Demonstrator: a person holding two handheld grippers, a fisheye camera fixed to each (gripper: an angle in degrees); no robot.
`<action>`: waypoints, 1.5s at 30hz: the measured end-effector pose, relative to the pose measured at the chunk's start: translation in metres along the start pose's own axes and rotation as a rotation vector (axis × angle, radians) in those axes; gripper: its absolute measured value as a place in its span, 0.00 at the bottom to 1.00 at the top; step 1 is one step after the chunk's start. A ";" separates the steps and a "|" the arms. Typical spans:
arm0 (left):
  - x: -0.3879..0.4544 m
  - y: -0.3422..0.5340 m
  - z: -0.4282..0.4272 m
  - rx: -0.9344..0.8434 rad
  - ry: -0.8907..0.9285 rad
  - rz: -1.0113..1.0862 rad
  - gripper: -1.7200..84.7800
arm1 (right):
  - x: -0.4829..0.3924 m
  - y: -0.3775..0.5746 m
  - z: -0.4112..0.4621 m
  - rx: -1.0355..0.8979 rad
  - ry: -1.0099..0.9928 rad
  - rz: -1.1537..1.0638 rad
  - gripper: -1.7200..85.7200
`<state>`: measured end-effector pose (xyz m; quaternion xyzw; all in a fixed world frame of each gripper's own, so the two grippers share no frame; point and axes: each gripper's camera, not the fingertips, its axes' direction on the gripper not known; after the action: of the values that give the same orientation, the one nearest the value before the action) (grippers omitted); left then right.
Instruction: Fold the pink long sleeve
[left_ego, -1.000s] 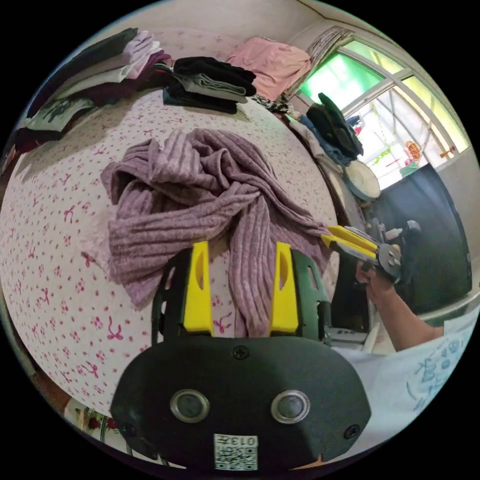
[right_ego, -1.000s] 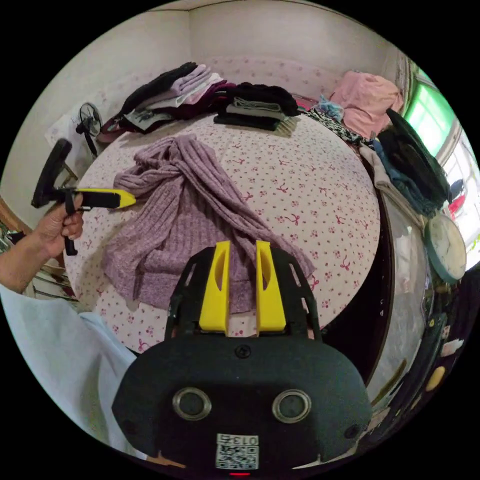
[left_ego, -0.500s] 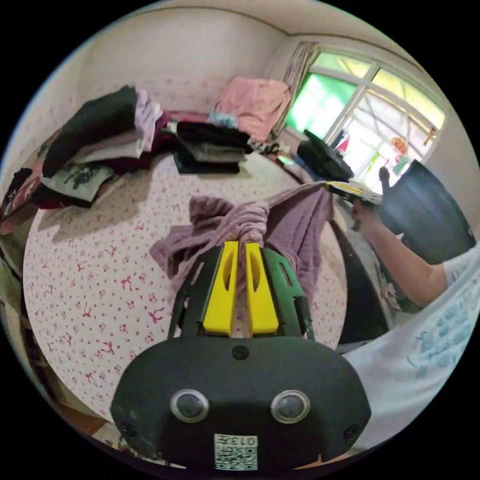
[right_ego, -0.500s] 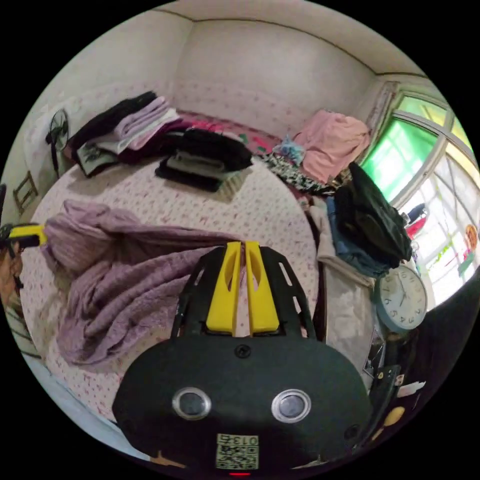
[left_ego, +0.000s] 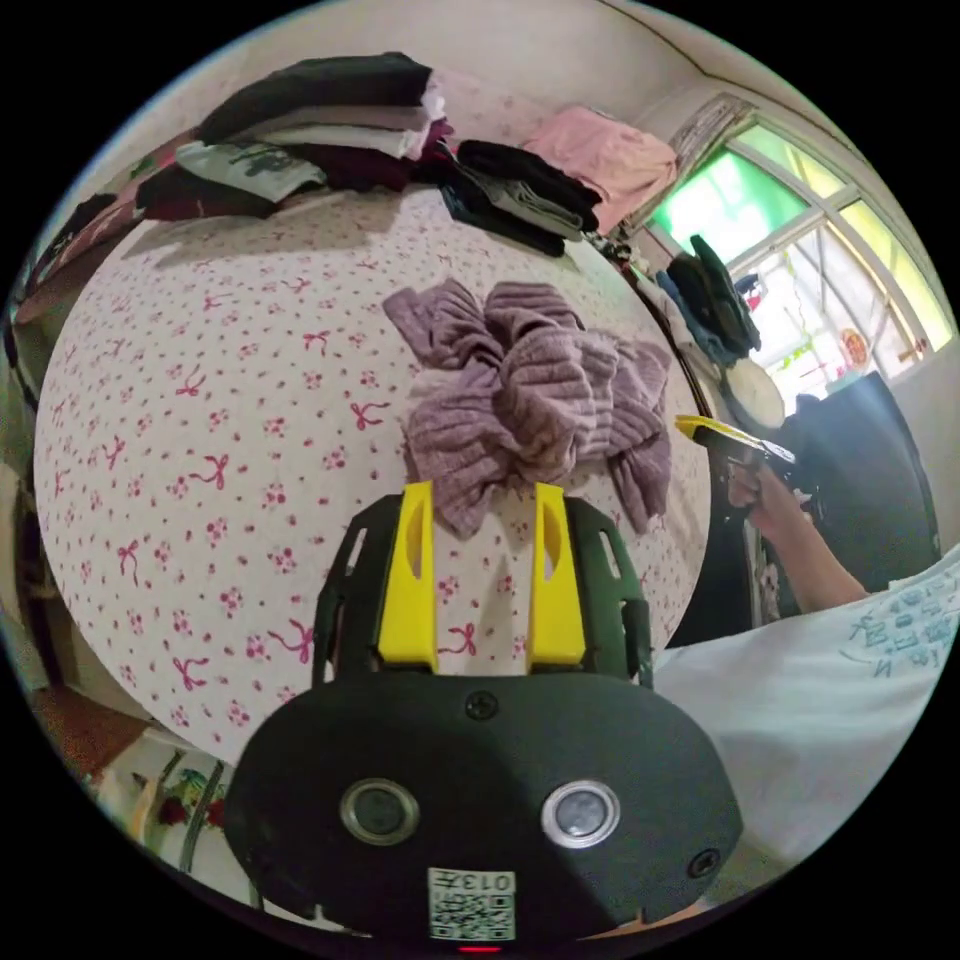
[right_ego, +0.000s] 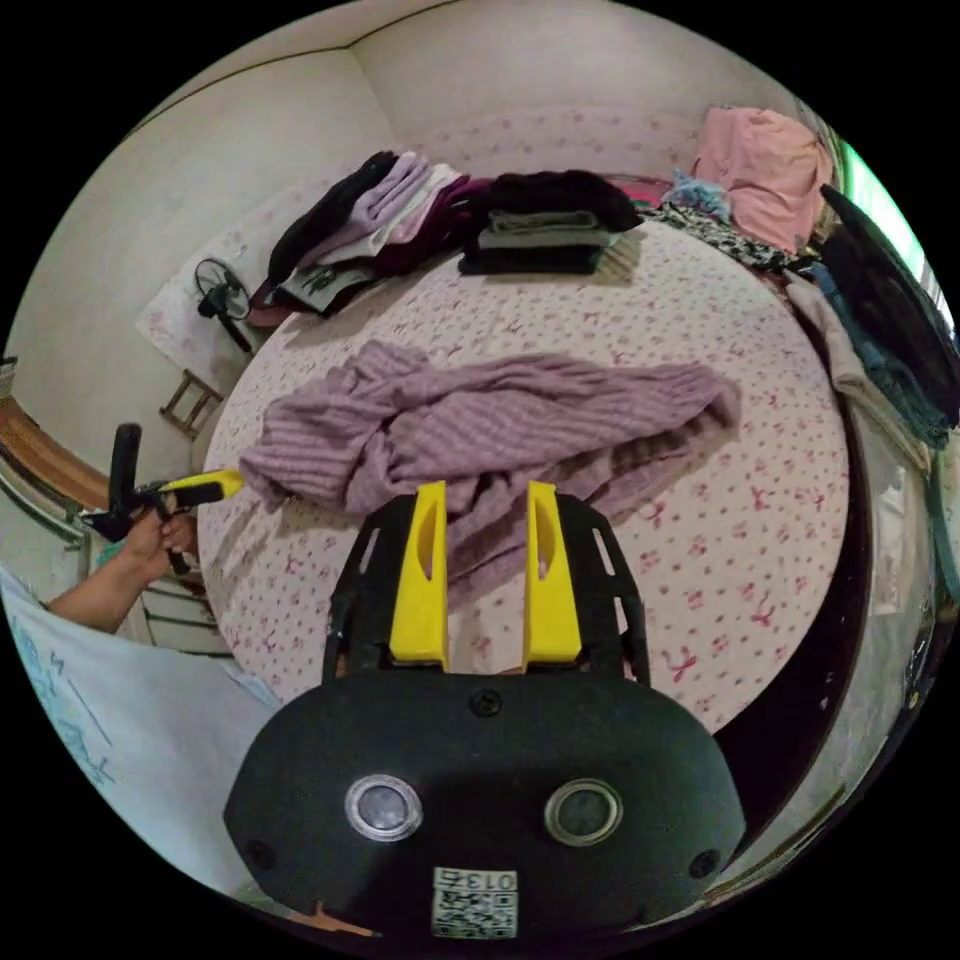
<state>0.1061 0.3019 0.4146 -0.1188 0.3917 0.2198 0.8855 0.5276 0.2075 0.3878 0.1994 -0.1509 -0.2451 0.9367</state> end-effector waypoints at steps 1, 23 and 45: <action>0.007 -0.005 0.012 -0.029 -0.019 0.042 0.19 | -0.006 0.006 0.004 -0.014 -0.003 -0.009 0.16; -0.010 0.062 -0.099 -0.002 -0.341 -0.005 0.09 | 0.010 0.107 -0.066 -0.222 -0.070 -0.350 0.05; 0.119 0.082 0.068 -0.245 -0.350 0.588 0.17 | 0.032 0.146 -0.049 -0.264 0.048 -0.064 0.08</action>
<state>0.1811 0.4346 0.3682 -0.0667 0.2223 0.5273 0.8174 0.6308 0.3224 0.4159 0.0852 -0.0886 -0.2879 0.9497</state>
